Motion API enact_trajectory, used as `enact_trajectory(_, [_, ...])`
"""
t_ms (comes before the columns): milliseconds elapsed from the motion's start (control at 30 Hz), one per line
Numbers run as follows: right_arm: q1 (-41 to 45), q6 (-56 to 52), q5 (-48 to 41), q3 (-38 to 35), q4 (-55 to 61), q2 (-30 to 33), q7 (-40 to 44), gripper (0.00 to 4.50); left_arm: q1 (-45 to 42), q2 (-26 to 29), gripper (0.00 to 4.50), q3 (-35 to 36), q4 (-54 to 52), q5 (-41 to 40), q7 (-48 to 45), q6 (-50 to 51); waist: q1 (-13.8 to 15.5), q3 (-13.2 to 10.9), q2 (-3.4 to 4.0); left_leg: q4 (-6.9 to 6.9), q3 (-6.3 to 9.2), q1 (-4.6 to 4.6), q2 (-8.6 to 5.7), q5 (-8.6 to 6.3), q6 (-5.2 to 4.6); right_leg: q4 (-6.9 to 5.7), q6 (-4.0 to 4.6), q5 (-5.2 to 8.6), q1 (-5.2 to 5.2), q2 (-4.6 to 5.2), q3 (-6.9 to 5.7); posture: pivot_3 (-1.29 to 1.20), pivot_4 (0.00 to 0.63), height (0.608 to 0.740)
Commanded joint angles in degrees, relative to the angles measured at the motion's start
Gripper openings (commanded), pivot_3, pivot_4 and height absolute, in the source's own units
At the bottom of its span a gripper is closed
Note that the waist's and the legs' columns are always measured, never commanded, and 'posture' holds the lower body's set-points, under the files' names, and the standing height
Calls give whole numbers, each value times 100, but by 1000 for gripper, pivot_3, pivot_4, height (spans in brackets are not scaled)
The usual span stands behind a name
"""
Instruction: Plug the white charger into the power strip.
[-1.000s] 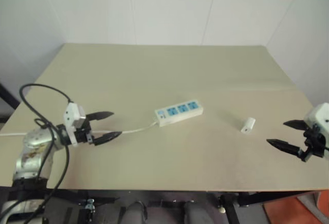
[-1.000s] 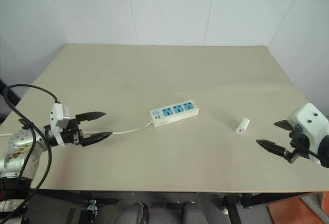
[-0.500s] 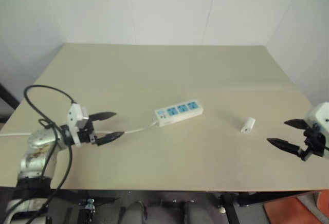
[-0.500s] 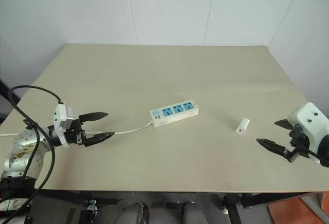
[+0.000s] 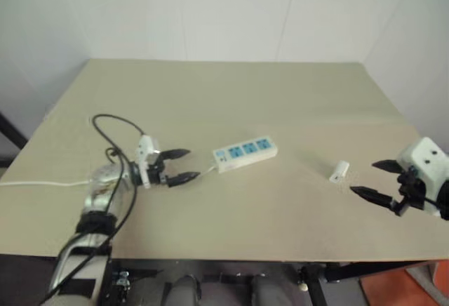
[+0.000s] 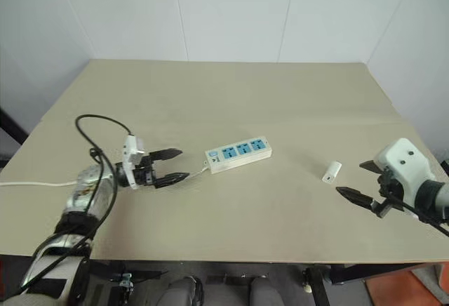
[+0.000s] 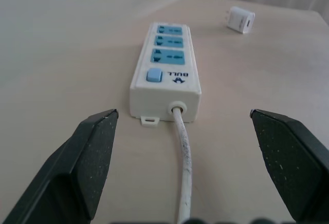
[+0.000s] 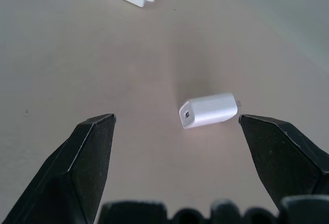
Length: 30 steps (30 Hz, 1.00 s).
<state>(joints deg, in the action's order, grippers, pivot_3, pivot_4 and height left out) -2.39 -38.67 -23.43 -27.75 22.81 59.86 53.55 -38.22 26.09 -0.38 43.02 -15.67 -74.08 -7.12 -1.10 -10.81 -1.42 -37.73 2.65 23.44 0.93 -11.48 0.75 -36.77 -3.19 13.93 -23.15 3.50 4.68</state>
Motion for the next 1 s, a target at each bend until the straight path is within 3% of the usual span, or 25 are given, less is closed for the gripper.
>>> enact_trajectory(33, [180,-254,-195,121,418,55,-95,4500,-348,-116,4479,-256,769,558,211,-603,-13,0,-1,0,1,0,0,0,0,1,0,0,0,-1,0,0,150,740])
enact_trajectory(200, [399,-608,-464,471,988,-60,-328,4500,-708,-314,4479,-365,1291,900,417,-735,21,2,0,0,7,-1,-2,0,0,-4,-3,0,3,-1,-1,0,150,740])
enact_trajectory(300, [343,-582,-408,641,1100,-92,-389,4500,-819,-413,3920,-271,1373,850,387,-634,58,3,-1,-5,7,1,-7,0,0,0,-8,-3,6,3,-1,0,150,740])
enact_trajectory(700, [374,-455,-325,1044,990,-121,-487,4500,-386,-241,71,-242,281,636,-324,48,28,3,-1,-5,9,8,-5,0,0,1,-8,-3,-1,2,-2,0,150,740])
enact_trajectory(1000, [496,-297,-240,1326,838,-210,-494,4500,1649,486,71,138,-3943,-486,40,2192,-70,3,-2,-1,11,6,9,0,0,-3,-2,-3,-7,-2,-1,0,150,740])
